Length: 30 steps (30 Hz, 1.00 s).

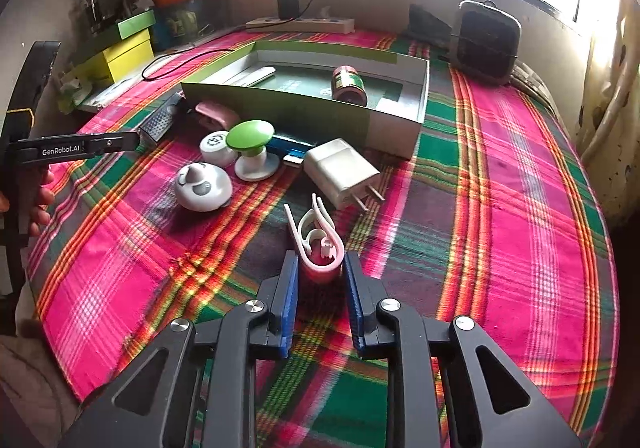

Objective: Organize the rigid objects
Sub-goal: 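Grasp the pink-and-white cable winder with the right tool while the left tool reaches the black device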

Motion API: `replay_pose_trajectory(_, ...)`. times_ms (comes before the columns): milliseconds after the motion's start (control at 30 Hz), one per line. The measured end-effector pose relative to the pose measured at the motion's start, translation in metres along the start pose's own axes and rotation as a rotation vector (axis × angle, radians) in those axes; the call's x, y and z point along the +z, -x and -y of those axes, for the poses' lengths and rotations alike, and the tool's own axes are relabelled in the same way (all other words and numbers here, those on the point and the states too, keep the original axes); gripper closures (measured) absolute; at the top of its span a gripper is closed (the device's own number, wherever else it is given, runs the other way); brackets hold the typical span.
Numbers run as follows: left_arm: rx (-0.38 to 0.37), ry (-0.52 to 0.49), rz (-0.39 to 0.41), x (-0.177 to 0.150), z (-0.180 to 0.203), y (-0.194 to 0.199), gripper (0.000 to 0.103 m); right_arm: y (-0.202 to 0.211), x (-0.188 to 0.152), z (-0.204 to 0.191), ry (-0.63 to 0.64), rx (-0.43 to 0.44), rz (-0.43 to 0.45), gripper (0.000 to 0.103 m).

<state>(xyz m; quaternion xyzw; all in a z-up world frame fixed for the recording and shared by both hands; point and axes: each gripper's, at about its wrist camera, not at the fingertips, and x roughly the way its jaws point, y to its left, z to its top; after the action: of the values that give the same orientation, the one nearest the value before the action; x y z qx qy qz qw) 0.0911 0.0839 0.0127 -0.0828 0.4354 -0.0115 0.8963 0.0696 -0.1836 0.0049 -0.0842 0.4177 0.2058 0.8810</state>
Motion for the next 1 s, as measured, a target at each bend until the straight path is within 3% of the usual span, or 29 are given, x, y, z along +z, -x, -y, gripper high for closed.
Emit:
replay_pose_trajectory(133,-0.056,0.016,0.009,0.004,0.001,0.004,0.053,0.000,0.000,-0.003,-0.005,0.006,0.002,0.080)
replay_pose_trajectory(333,-0.079,-0.006,0.013,0.013,0.013,-0.001,0.053,-0.002,0.002,-0.005,-0.016,-0.007,0.003,0.080)
replay_pose_trajectory(1000,0.004,-0.035,-0.017,0.037,0.025,-0.036,0.053,-0.010,0.013,-0.006,-0.013,-0.032,-0.003,0.080)
